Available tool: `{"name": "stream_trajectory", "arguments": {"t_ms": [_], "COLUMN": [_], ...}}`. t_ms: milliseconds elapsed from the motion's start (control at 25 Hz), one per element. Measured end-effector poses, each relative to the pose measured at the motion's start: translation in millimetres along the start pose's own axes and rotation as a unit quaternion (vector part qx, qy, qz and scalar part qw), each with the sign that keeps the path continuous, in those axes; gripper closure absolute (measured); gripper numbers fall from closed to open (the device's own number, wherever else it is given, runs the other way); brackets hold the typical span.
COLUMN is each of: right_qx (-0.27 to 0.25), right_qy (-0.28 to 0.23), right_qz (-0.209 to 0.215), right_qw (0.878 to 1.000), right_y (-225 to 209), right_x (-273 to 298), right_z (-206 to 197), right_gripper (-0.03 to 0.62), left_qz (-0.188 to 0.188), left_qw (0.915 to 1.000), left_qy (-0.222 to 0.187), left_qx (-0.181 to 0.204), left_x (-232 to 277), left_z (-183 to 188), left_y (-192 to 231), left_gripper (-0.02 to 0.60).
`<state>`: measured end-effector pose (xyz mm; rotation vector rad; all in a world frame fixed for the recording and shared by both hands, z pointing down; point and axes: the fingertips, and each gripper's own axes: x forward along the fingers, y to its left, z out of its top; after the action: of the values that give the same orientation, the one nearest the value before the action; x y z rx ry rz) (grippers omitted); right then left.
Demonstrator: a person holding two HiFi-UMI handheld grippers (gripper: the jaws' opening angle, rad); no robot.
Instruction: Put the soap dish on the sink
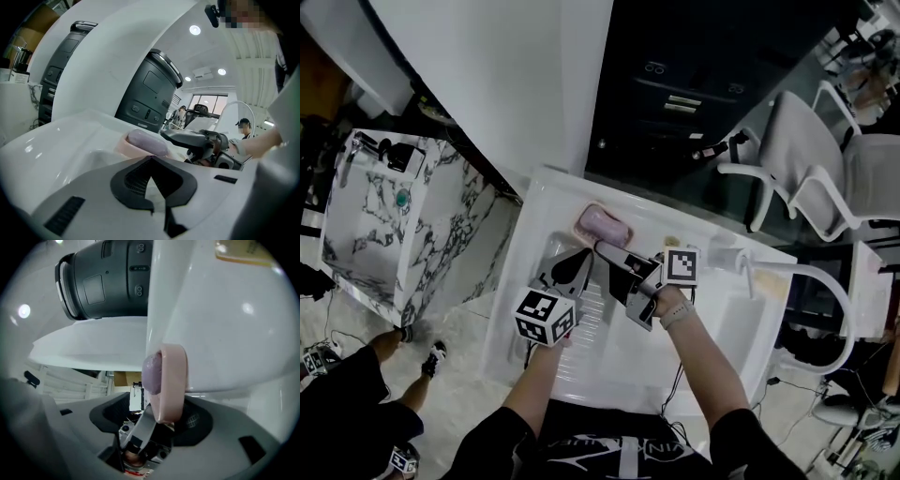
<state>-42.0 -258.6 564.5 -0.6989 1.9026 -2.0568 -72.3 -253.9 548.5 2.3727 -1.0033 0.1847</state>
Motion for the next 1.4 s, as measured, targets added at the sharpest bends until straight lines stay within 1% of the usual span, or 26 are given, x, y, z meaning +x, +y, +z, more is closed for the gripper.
{"name": "stream_trajectory", "arguments": {"t_ms": [40,160,280,400,560,680,880,1040,1160,1400], "right_qx": [-0.008,-0.026,-0.030,-0.015,-0.019,-0.017,-0.010,-0.005,-0.017,-0.027], "right_qy": [0.005,0.021,0.045,0.043,0.035,0.035,0.030,0.023,0.027,0.032], "right_qz": [-0.017,-0.062,-0.086,-0.078,-0.074,-0.076,-0.063,-0.062,-0.072,-0.073], "right_qw": [1.000,0.998,0.995,0.996,0.996,0.996,0.998,0.998,0.997,0.996], "right_y": [-1.9,-5.6,-5.9,-5.2,-6.7,-7.3,-9.4,-11.6,-14.1,-8.1], "right_x": [-0.5,-1.3,-0.9,-2.1,-7.8,-10.7,-17.2,-24.9,-31.8,-40.0], "right_z": [-1.2,-5.7,-13.2,-11.6,-7.2,-10.8,-17.9,-24.3,-28.4,-39.7], "right_gripper": [0.329,0.310,0.292,0.289,0.287,0.287,0.287,0.288,0.289,0.289], "left_qz": [-0.001,-0.003,-0.009,-0.014,-0.023,-0.027,-0.034,-0.037,-0.035,-0.034], "left_qw": [1.0000,1.0000,0.9999,0.9997,0.9990,0.9988,0.9980,0.9981,0.9984,0.9985], "left_qy": [0.002,0.004,0.006,0.003,-0.001,-0.002,-0.004,-0.001,0.002,0.004], "left_qx": [0.001,0.000,-0.007,-0.017,-0.039,-0.042,-0.053,-0.050,-0.045,-0.042], "left_x": [0.7,2.2,3.3,6.4,12.8,16.1,20.7,21.7,20.9,15.6], "left_z": [-0.7,-1.6,-3.3,-4.3,-4.5,-4.6,-5.7,-5.6,-4.6,-1.2], "left_y": [-0.9,-2.4,-6.0,-10.7,-16.2,-19.0,-22.4,-23.6,-23.7,-21.2], "left_gripper": [0.566,0.566,0.566,0.566,0.566,0.566,0.566,0.566,0.566,0.566]}}
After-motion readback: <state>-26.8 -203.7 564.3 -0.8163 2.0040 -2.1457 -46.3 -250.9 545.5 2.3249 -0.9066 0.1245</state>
